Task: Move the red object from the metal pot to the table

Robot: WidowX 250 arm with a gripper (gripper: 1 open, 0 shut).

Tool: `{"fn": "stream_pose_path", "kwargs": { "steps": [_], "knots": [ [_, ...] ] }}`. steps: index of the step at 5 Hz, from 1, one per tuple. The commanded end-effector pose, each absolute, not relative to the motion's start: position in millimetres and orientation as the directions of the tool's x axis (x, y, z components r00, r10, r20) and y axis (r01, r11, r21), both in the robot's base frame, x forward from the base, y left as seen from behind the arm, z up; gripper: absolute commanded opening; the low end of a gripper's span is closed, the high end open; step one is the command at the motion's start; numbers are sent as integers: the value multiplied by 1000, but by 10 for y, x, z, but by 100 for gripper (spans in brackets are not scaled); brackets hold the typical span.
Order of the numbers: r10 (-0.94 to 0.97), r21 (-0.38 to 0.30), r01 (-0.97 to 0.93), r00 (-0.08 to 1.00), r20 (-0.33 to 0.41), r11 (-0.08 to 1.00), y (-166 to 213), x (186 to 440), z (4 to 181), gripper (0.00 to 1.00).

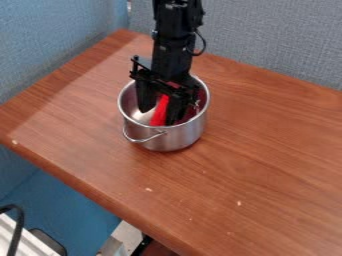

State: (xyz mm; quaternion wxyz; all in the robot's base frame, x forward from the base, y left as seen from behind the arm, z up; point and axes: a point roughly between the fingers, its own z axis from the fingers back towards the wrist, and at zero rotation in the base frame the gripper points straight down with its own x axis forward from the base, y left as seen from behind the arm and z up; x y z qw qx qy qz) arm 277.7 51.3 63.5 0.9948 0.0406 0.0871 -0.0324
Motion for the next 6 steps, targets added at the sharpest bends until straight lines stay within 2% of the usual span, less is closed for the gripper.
{"fn": "stream_pose_path", "kwargs": {
  "steps": [1, 2, 4, 5, 6],
  "knots": [
    [-38, 78, 49, 989, -141, 996, 573, 2824, 718, 0],
    [-34, 71, 43, 992, -122, 997, 566, 2830, 788, 0],
    [-21, 62, 24, 999, -46, 998, 548, 2837, 1051, 0],
    [9, 49, -10, 1000, 10, 999, 608, 2826, 1294, 0],
    [40, 40, -42, 998, 42, 998, 721, 2807, 1456, 100]
  ]
}}
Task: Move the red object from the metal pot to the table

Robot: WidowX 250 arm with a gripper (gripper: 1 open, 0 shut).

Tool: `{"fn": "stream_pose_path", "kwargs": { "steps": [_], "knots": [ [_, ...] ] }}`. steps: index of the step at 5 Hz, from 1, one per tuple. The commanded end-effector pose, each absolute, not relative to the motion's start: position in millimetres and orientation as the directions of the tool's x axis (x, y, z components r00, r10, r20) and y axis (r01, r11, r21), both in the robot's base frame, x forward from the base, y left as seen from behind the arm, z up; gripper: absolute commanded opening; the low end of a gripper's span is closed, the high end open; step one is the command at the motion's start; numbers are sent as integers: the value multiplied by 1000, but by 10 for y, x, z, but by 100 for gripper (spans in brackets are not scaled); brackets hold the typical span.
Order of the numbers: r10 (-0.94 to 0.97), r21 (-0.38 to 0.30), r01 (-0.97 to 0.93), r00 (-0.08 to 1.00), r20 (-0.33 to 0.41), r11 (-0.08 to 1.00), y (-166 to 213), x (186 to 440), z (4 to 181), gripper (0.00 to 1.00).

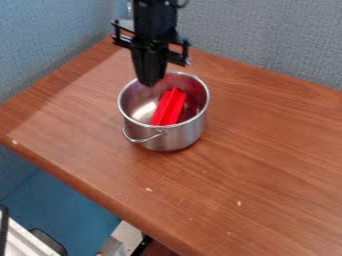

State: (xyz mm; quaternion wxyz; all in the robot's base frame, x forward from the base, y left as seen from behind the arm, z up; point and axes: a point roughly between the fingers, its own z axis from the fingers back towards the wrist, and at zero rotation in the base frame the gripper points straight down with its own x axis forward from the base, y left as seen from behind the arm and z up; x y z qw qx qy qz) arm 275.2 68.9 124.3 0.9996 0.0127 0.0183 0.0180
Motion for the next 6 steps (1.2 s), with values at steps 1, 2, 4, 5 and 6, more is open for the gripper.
{"fn": "stream_pose_path", "kwargs": {
  "steps": [1, 2, 4, 5, 6],
  "knots": [
    [-62, 74, 60, 998, 24, 995, 497, 2775, 1307, 100],
    [-88, 103, 86, 996, 21, 991, 343, 2774, 1215, 100],
    [-68, 119, 68, 998, -5, 991, 424, 2816, 1044, 100],
    [-59, 118, 62, 998, -24, 991, 471, 2820, 951, 100],
    [-51, 116, 55, 998, -43, 992, 514, 2818, 859, 100]
  ]
}}
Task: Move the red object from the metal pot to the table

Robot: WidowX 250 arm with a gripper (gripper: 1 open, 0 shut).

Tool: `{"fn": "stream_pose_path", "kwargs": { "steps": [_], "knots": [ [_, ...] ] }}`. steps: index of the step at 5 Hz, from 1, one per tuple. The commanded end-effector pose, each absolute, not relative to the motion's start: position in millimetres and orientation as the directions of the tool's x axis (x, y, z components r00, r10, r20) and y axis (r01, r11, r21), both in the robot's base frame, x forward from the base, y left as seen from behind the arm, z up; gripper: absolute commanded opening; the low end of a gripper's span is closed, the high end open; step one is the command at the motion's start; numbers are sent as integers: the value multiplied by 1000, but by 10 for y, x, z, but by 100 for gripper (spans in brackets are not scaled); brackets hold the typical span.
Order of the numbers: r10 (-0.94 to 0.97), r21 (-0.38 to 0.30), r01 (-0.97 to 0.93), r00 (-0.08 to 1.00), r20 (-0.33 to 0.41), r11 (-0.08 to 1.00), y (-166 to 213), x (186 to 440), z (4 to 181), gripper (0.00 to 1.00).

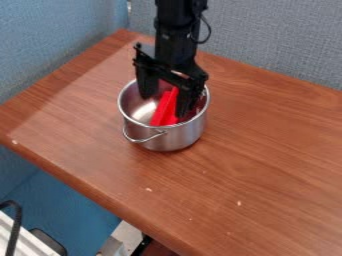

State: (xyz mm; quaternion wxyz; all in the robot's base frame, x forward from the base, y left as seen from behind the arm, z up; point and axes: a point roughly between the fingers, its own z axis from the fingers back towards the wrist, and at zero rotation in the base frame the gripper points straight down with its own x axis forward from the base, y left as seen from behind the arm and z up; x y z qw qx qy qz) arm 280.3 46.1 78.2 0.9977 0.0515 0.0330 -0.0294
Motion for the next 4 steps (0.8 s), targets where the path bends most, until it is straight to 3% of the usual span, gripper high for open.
{"fn": "stream_pose_path", "kwargs": {
  "steps": [1, 4],
  "knots": [
    [-43, 107, 49, 997, -59, 993, 537, 2827, 783, 100],
    [-34, 93, 40, 997, -73, 995, 560, 2872, 672, 100]
  ]
}}
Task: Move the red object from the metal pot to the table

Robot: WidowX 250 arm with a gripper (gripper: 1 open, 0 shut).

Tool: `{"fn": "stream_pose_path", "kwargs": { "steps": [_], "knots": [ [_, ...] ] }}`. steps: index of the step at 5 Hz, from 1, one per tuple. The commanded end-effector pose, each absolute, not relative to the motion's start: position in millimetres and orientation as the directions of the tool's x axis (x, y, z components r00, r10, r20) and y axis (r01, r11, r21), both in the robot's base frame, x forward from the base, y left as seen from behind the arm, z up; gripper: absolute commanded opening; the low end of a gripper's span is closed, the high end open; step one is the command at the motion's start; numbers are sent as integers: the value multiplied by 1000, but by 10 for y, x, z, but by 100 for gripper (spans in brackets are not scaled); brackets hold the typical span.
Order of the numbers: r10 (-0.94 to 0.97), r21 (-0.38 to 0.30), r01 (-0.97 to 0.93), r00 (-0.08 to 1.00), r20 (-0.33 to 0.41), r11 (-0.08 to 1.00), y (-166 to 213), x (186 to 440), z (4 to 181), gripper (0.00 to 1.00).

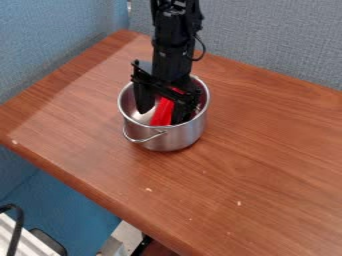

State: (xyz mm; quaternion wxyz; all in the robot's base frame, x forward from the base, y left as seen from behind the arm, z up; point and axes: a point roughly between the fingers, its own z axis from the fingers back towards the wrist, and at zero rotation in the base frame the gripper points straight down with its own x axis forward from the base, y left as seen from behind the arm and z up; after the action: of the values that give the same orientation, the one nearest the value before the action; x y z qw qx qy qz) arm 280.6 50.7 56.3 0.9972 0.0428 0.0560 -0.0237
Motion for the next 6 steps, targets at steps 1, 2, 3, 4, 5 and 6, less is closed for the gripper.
{"fn": "stream_pose_path", "kwargs": {
  "steps": [1, 2, 3, 4, 5, 6],
  "knots": [
    [-31, 91, 38, 997, -75, 995, 562, 2880, 655, 0],
    [-27, 85, 33, 997, -71, 996, 561, 2889, 671, 0],
    [-24, 79, 28, 998, -55, 997, 554, 2895, 740, 0],
    [-59, 91, 59, 998, 6, 994, 522, 2919, 1056, 0],
    [-71, 109, 60, 993, 95, 992, 495, 2915, 1482, 0],
    [-144, 150, 122, 978, 151, 981, 226, 2916, 1809, 0]
  ]
}}
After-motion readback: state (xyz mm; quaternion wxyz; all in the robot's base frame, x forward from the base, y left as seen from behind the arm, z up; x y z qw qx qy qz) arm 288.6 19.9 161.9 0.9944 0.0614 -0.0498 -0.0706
